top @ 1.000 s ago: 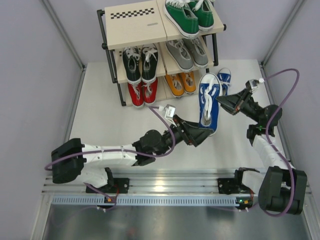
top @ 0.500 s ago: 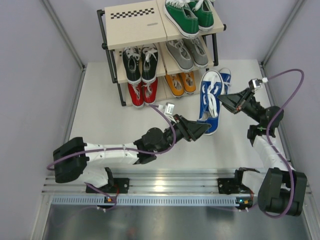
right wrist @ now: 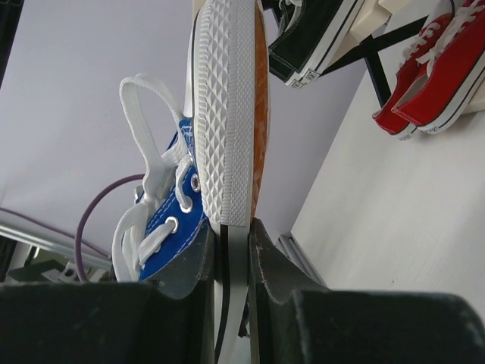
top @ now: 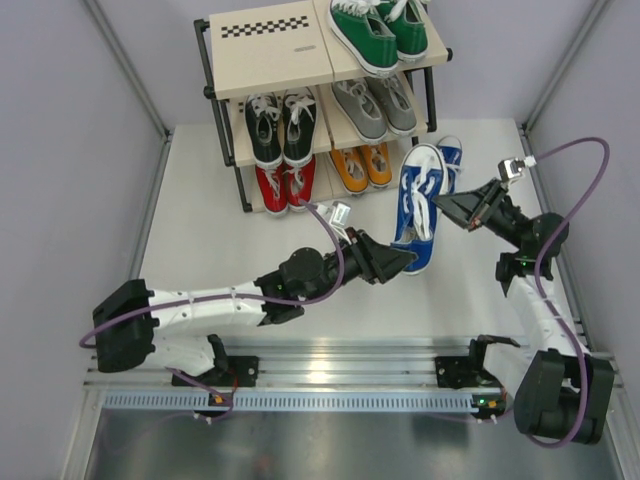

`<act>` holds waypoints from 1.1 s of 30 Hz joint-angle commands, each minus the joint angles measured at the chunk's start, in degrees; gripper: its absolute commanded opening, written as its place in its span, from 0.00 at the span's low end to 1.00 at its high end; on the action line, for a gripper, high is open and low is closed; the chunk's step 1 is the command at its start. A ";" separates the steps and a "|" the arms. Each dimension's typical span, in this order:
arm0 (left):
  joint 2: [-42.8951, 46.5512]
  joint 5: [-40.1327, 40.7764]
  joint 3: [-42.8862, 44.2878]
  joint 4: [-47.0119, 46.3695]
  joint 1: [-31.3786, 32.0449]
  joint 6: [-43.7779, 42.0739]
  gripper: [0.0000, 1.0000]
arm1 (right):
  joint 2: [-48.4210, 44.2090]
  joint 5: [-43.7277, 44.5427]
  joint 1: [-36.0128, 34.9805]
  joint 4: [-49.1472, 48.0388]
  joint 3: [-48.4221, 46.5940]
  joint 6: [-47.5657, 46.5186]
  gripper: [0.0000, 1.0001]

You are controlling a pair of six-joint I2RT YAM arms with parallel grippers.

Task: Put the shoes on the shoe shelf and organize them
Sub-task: Adjust the shoe.

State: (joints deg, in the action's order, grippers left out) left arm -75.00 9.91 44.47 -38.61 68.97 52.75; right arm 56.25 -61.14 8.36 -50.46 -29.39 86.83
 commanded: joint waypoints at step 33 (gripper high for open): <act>5.30 -0.33 2.11 2.13 -3.93 6.31 0.00 | -1.49 -2.84 -1.07 -2.45 -4.19 -4.03 0.18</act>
State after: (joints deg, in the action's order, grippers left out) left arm -75.57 3.79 44.95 -36.93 65.78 64.69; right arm 57.52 -60.31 8.05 -55.33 -30.09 88.71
